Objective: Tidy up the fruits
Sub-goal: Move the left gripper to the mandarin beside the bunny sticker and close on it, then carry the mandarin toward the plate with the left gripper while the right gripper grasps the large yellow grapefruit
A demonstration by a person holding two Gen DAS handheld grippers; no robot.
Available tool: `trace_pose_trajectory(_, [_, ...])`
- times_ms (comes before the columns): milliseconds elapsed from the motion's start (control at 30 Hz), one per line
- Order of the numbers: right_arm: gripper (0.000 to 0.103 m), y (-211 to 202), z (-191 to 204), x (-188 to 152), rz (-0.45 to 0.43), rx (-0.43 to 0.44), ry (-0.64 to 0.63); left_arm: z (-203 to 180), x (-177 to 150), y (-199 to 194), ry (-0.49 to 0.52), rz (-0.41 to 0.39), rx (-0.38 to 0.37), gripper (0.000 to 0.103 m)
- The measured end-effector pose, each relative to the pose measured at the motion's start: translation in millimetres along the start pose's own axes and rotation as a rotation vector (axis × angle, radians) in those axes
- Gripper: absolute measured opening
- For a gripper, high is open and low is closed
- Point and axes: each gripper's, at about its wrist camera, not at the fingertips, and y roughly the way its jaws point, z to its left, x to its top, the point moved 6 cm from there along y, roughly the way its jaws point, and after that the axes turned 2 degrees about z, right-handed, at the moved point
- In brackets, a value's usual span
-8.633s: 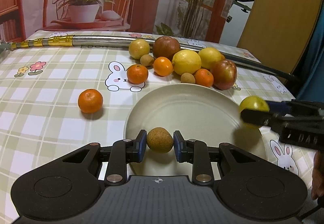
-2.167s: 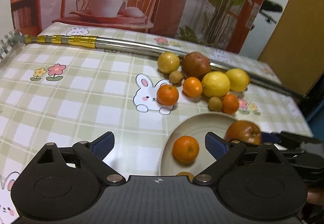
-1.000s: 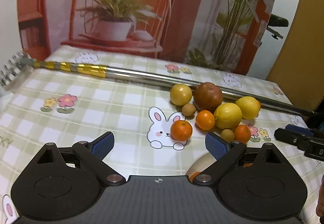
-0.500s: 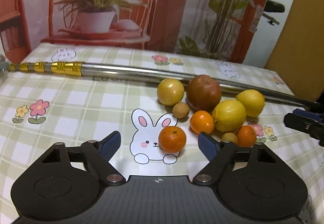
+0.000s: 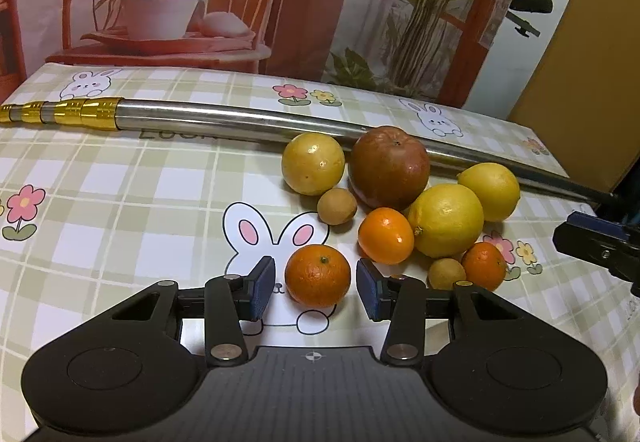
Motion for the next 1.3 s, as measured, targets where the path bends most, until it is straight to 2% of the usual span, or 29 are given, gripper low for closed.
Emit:
trace_pose_trajectory(67, [0.06,0.9,-0.9,-0.7,0.003,0.0,0.003,-1.3,-0.2,3.0,0.01,0.003,0.001,0.045])
trace_pose_trajectory(100, [0.06,1.8,-1.8,-0.8,0.005,0.0,0.004,-2.4,-0.4,4.6,0.019,0.005,-0.001,0.039])
trace_pose_trajectory(333, [0.06,6.8,-3.4,-3.0,0.015,0.002,0.005,-5.5,-3.8,-3.4,0.067,-0.017,0.023,0.038])
trace_pose_trajectory(500, [0.06,12.0,-1.5,-2.9,0.019,0.017,-0.003,-3.1,-2.4,-16.6,0.053,-0.048,0.019,0.038])
trace_pose_trajectory(833, [0.06,42.6,24.8,10.9,0.028,0.105,-0.152,-2.1,-5.3,-50.0,0.02,-0.106,-0.005,0.038])
trace_pose_trajectory(1033, [0.06,78.1,39.2,13.4,0.09,0.132,-0.231,1.8,-7.5,-60.0,0.004,-0.123,-0.016,0.038])
trace_pose_trajectory(1300, [0.062,97.8,40.8,10.1,0.148,0.167,-0.222,4.0,-11.7,-63.2,-0.015,-0.124,-0.03,0.038])
